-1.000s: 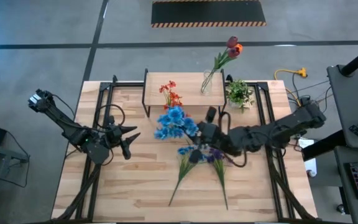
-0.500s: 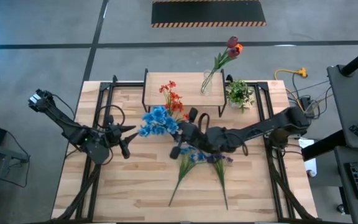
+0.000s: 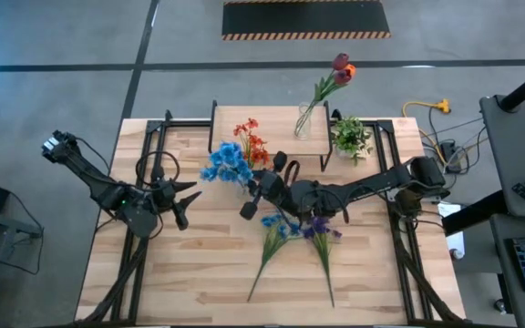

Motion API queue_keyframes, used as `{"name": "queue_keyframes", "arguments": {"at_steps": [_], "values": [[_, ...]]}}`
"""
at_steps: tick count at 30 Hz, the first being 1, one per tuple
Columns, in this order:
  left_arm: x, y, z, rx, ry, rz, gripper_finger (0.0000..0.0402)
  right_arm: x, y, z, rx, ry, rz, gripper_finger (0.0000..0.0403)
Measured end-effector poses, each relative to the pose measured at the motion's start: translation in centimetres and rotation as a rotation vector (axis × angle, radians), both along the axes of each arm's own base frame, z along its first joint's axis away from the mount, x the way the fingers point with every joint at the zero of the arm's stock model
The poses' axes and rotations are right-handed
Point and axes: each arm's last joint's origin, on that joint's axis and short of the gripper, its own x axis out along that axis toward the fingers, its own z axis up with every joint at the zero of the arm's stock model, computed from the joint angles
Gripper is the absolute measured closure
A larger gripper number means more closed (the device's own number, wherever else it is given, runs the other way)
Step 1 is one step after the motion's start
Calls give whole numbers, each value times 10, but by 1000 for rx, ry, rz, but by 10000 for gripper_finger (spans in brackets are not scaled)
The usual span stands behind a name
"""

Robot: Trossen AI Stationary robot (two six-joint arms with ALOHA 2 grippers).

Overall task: Pick and place flowers into a vace then onto a shelf
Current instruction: Put the right blue flowers into the transparent vase

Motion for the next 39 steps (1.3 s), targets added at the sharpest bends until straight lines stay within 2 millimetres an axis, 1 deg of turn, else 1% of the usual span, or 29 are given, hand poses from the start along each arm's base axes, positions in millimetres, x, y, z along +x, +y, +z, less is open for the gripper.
{"name": "queue_keyframes", "arguments": {"at_steps": [7,14,25,31,34,39], "values": [[0,0,0,3,3,0,276,3,-12,-3,4,8,-24,394],[0,0,0,5,2,3,276,12,-13,-21,7,44,-23,394],[0,0,0,5,2,3,276,12,-20,-22,-7,58,-44,394],[0,0,0,5,2,3,276,12,-21,-22,-6,62,-46,394],[0,0,0,5,2,3,276,12,-24,-26,7,64,-51,394],[0,0,0,5,3,3,276,9,-27,-35,79,35,-52,394]]}}
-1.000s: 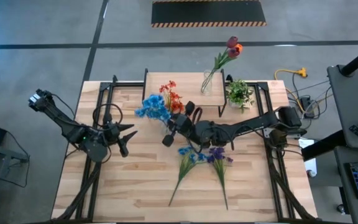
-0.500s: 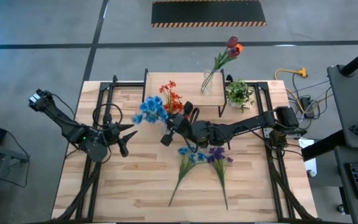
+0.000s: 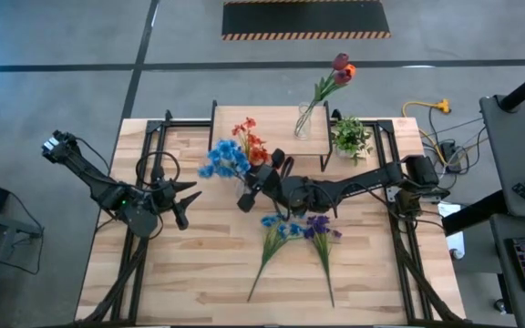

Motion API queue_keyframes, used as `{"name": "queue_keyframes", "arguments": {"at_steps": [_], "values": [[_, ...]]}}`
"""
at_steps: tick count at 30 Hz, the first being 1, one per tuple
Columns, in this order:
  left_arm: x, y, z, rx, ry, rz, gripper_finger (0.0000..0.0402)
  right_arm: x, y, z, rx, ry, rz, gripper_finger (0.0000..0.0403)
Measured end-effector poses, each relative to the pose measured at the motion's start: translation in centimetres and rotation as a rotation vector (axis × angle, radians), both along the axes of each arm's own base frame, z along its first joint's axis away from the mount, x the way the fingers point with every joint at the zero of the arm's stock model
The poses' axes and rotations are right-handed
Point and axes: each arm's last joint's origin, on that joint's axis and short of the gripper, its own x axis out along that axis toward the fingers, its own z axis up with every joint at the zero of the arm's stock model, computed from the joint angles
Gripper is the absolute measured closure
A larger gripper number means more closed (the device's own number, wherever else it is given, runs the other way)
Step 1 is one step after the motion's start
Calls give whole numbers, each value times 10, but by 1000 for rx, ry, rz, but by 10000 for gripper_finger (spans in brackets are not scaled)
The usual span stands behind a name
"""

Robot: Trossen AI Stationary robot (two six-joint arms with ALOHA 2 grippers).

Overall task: Pick and place flowers into a vace then onto a shelf
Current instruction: Put the right blue flowers into the transparent vase

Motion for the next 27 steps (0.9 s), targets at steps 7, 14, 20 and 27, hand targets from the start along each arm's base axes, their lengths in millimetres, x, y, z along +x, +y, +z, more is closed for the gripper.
{"name": "queue_keyframes", "arguments": {"at_steps": [7,14,20,27], "values": [[0,0,0,0,0,0,276,-1,0,-3,5,6,-1,394],[0,0,0,0,0,0,276,-1,0,-7,15,44,-2,394],[0,0,0,0,0,0,276,-1,0,-10,16,57,-8,391],[0,0,0,-4,-5,0,276,-1,-1,-7,11,60,-66,391]]}}
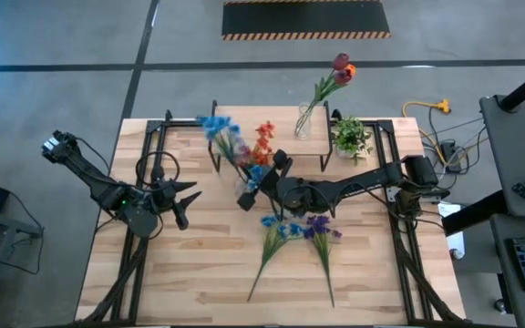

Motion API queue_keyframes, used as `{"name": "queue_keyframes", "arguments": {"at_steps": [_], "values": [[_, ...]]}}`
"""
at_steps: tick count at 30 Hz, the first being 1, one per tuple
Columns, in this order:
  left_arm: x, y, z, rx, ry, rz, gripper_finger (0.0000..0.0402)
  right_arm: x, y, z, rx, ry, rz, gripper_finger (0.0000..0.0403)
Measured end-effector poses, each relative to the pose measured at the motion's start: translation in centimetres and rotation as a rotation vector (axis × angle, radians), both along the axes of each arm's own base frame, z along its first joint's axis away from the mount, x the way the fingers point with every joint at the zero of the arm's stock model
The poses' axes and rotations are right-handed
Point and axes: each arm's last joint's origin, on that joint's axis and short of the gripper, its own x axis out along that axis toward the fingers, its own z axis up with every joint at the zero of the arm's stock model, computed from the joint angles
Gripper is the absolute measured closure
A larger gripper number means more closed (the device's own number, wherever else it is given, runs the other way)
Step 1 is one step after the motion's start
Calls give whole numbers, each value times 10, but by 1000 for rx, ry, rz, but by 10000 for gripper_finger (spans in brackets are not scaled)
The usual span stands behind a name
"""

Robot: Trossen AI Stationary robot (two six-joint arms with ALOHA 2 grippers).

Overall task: Pick and place flowers into a vace then onto a shelf
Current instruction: Put the right blue flowers into the transparent vase

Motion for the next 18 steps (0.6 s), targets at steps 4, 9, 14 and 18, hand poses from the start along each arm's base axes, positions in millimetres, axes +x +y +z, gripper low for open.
{"name": "queue_keyframes", "arguments": {"at_steps": [4,9,14,18], "values": [[0,0,0,3,-7,7,276,2,2,10,-13,-16,5,391],[0,0,1,8,-10,15,276,4,3,18,-40,-8,8,390],[0,0,0,8,-9,15,276,4,4,19,-15,-12,13,390],[0,1,1,14,-10,20,276,5,4,21,16,-47,22,393]]}}
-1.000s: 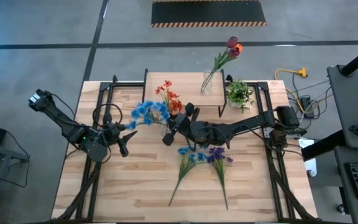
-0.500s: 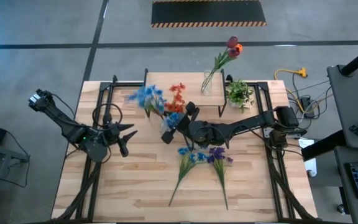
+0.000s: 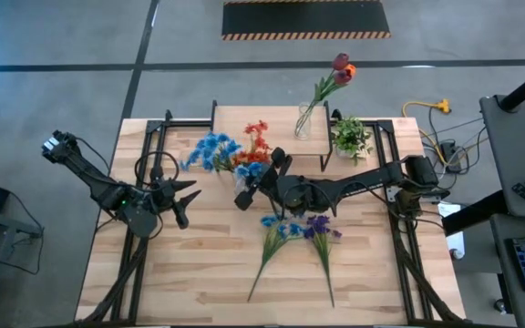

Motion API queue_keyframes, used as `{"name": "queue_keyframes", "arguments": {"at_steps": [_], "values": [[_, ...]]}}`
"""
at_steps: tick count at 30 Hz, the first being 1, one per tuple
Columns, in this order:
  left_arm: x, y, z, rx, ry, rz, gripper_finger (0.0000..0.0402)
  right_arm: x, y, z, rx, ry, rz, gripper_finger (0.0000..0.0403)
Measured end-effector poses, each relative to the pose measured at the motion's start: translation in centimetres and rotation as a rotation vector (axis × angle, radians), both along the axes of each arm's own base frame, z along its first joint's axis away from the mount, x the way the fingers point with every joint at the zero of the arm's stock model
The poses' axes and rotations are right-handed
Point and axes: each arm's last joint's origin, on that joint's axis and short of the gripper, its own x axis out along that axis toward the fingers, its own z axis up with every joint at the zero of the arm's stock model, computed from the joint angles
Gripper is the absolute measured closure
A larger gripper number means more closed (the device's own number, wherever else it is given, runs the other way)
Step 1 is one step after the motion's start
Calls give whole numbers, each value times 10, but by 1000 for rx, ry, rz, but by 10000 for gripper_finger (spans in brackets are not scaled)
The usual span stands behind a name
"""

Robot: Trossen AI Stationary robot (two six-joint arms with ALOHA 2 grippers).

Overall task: Pick and place flowers into a vace then onto a shelf
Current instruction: Put the right blue flowers into the transparent vase

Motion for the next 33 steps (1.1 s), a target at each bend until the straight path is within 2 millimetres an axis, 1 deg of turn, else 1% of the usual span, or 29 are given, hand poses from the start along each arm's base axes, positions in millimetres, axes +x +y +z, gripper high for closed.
{"name": "queue_keyframes", "arguments": {"at_steps": [7,17,33], "values": [[0,0,0,6,0,5,276,0,0,1,33,-30,5,394],[0,0,0,8,1,6,276,1,-2,7,16,-81,19,394],[0,0,0,6,0,6,276,-1,-3,-3,51,-80,23,395]]}}
